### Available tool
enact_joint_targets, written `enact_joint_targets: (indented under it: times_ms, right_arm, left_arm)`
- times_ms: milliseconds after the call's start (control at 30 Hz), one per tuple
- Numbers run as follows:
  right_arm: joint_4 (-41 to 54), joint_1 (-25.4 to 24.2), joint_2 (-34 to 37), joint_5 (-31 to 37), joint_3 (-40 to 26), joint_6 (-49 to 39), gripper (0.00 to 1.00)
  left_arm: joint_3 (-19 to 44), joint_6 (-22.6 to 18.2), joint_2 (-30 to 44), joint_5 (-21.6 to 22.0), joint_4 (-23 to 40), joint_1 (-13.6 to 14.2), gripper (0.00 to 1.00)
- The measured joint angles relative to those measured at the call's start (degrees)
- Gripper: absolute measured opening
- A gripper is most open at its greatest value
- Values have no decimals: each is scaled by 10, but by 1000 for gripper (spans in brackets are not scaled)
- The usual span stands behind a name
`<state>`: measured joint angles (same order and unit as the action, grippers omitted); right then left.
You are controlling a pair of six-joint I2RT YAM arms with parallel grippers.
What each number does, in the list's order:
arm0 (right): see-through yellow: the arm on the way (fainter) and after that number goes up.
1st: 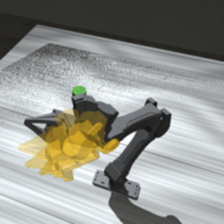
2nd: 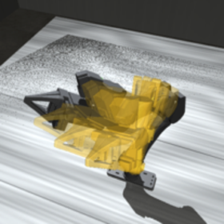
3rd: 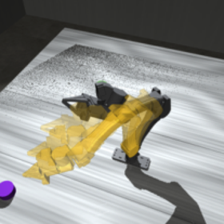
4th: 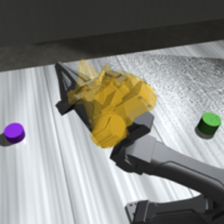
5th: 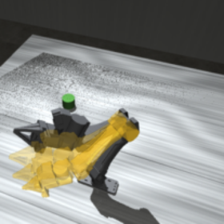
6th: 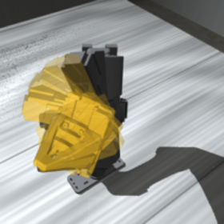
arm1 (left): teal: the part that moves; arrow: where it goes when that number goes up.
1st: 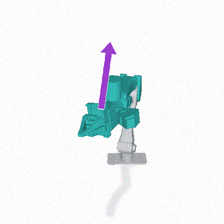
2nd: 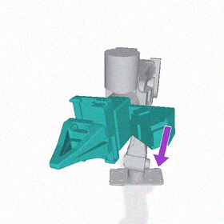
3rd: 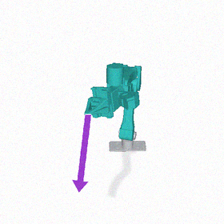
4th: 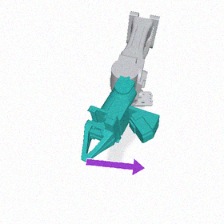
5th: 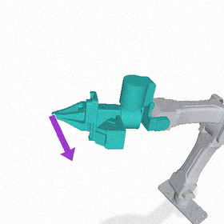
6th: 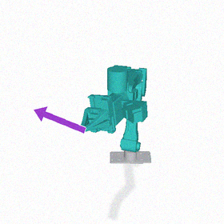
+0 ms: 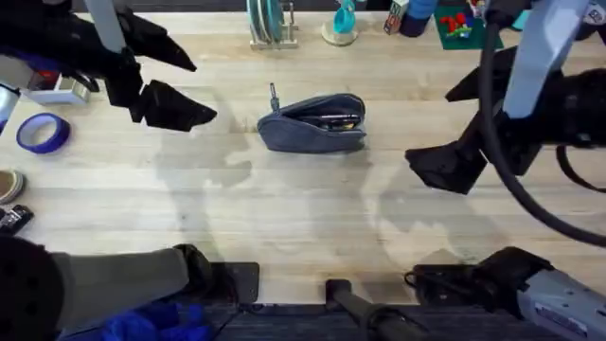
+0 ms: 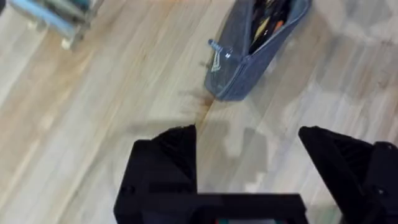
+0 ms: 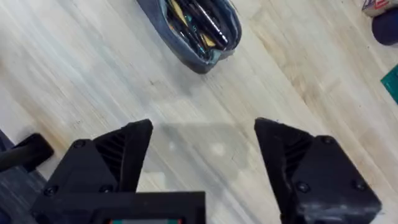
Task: Unzip the bag, pick up the pens from the table one at a time and place them inside, then zip the bag closed.
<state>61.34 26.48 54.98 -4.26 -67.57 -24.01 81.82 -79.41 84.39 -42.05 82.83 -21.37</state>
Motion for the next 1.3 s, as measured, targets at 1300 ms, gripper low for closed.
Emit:
enact_joint_targets:
  times_ms: [1300]
  right_arm:
    - [0, 0, 0, 0, 0, 0, 996]
  left_arm:
    - [0, -386, 260, -140, 101, -64, 995]
